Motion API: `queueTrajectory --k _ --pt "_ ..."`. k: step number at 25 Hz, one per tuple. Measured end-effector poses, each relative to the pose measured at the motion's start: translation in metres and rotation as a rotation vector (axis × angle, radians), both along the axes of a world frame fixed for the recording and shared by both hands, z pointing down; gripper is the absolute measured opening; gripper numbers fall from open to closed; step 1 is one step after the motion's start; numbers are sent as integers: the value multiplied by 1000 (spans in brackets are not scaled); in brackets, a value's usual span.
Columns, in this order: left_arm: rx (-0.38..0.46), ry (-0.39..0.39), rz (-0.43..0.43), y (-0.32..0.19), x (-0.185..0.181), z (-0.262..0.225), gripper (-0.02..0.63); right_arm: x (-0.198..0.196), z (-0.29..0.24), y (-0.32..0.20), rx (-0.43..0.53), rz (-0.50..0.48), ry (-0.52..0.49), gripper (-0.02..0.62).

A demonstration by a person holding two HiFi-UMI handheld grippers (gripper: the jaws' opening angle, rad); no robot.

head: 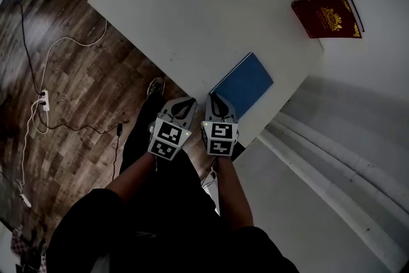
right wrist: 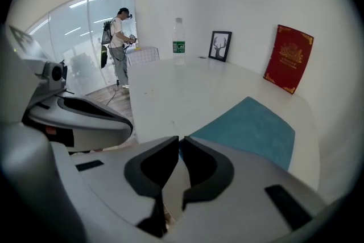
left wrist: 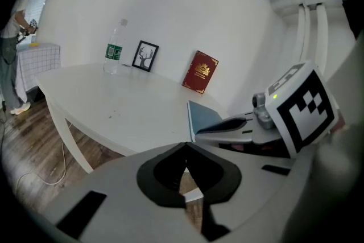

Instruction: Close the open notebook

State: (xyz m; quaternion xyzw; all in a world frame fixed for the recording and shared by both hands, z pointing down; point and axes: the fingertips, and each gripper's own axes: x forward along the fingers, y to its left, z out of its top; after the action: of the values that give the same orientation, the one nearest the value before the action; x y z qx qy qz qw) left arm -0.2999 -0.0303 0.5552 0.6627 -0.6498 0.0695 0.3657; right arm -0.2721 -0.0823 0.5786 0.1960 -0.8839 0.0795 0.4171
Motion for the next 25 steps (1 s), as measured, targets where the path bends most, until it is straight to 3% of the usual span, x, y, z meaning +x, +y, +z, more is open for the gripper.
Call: queueTrajectory --k 4,8,12,19,25 --pt "18 -9 -28 -2 -7 -8 3 -2 2 5 50 -53 -26 58" --pt "29 -47 -39 -2 -17 -17 3 -8 -1 18 29 -109 -45 144" --pt "52 -78 -32 2 -9 -34 3 4 -28 27 51 -97 -161 146" --pt "102 -189 42 11 25 -62 3 59 -65 39 99 73 -386 54" --pt "146 -187 136 28 76 -89 3 106 -116 53 214 239 -479 35"
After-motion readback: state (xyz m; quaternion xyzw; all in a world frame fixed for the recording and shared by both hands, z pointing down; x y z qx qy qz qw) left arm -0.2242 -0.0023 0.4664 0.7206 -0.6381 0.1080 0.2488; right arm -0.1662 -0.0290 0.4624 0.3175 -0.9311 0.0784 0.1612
